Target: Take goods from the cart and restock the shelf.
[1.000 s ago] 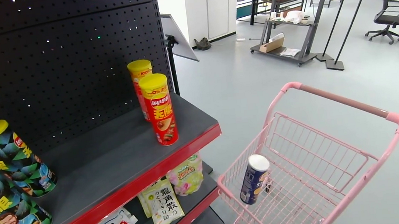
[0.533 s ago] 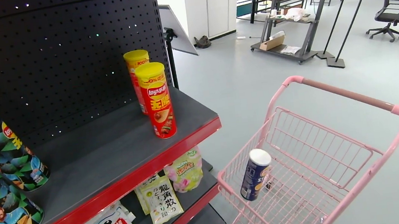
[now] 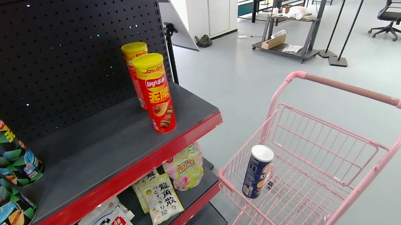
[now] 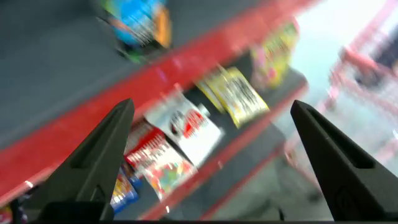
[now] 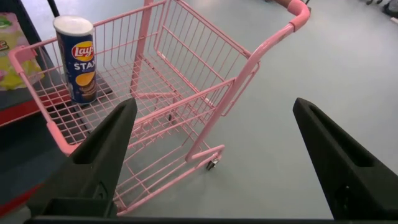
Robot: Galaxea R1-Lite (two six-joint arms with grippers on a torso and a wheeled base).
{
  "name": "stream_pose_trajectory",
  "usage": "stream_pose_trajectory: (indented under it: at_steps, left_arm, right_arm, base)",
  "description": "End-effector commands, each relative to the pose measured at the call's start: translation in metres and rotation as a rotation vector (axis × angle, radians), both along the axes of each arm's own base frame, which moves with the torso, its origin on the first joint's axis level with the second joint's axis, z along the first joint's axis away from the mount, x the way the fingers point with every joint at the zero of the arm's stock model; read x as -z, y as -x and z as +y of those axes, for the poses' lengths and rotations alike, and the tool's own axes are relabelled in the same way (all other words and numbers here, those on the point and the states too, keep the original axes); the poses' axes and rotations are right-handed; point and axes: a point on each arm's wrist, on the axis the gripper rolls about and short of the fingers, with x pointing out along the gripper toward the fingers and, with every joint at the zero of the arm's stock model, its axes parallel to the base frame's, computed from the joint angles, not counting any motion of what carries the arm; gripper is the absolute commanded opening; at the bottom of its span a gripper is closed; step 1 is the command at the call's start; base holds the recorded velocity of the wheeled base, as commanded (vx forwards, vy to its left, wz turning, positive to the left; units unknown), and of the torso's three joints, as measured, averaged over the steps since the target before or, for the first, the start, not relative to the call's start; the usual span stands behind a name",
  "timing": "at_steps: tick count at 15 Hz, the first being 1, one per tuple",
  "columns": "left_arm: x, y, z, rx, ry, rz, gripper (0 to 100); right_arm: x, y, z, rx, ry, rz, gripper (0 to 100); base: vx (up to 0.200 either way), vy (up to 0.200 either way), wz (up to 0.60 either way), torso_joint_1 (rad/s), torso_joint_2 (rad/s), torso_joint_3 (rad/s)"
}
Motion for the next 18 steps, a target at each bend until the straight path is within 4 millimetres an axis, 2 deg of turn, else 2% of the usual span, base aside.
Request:
stream_pose_trajectory:
  at_steps: [1, 2, 3, 4, 6, 7, 8, 10, 12, 15, 17, 18]
  left_arm:
    - [-0.03, -0.017, -0.002, -0.14, 0.059, -0.06, 100]
    - [-0.047, -0.032, -0.004, -0.249, 0.098, -0.036, 100]
    - [-0.05, -0.036, -0.005, -0.283, 0.085, -0.019, 100]
    - [-0.052, -0.05, -0.007, -0.368, 0.033, 0.047, 100]
    - [-0.063, -0.059, -0.007, -0.445, 0.016, 0.059, 100]
    - [-0.09, -0.068, -0.007, -0.499, 0.031, 0.025, 100]
    - [-0.106, -0.071, -0.007, -0.522, 0.027, 0.018, 100]
    - [-0.116, -0.067, -0.006, -0.53, -0.009, 0.055, 100]
    - [-0.108, -0.055, -0.007, -0.386, -0.025, 0.075, 100]
    - [-0.076, -0.025, -0.01, 0.038, -0.042, 0.033, 100]
    - [-0.053, -0.016, -0.009, 0.077, -0.039, 0.05, 100]
    - [-0.047, -0.014, -0.008, 0.076, -0.041, 0.064, 100]
  right_arm:
    - [0.001, 0.0, 0.0, 0.002, -0.016, -0.001, 100]
    - [0.001, 0.0, 0.0, 0.002, -0.019, -0.002, 100]
    - [0.001, 0.0, 0.0, 0.001, -0.019, -0.002, 100]
    - [0.001, 0.0, 0.0, -0.001, -0.02, 0.0, 100]
    - [0.001, 0.0, 0.0, -0.001, -0.02, -0.002, 100]
    - [0.001, 0.0, 0.0, 0.0, -0.023, -0.001, 100]
    - [0.001, 0.0, 0.0, -0.001, -0.03, -0.002, 100]
    - [0.001, -0.001, 0.0, -0.002, -0.033, -0.001, 100]
    - [0.001, -0.001, 0.0, -0.003, -0.037, -0.001, 100]
    - [0.001, -0.002, 0.002, -0.108, -0.047, 0.012, 100]
    - [-0.011, -0.015, 0.005, -0.223, -0.073, 0.112, 100]
    - [-0.026, -0.034, 0.005, -0.248, -0.101, 0.173, 100]
  base:
    - [0.0, 0.0, 0.0, 0.0, 0.0, 0.0]
    - [0.0, 0.0, 0.0, 0.0, 0.0, 0.0]
    - [0.0, 0.0, 0.0, 0.0, 0.0, 0.0]
    - [0.0, 0.0, 0.0, 0.0, 0.0, 0.0]
    - [0.0, 0.0, 0.0, 0.0, 0.0, 0.0]
    - [0.0, 0.0, 0.0, 0.0, 0.0, 0.0]
    - [0.0, 0.0, 0.0, 0.0, 0.0, 0.0]
    - [0.0, 0.0, 0.0, 0.0, 0.0, 0.0]
    - [0.0, 0.0, 0.0, 0.0, 0.0, 0.0]
    - [0.0, 0.0, 0.0, 0.0, 0.0, 0.0]
    - [0.0, 0.0, 0.0, 0.0, 0.0, 0.0]
    - [0.0, 0.0, 0.0, 0.0, 0.0, 0.0]
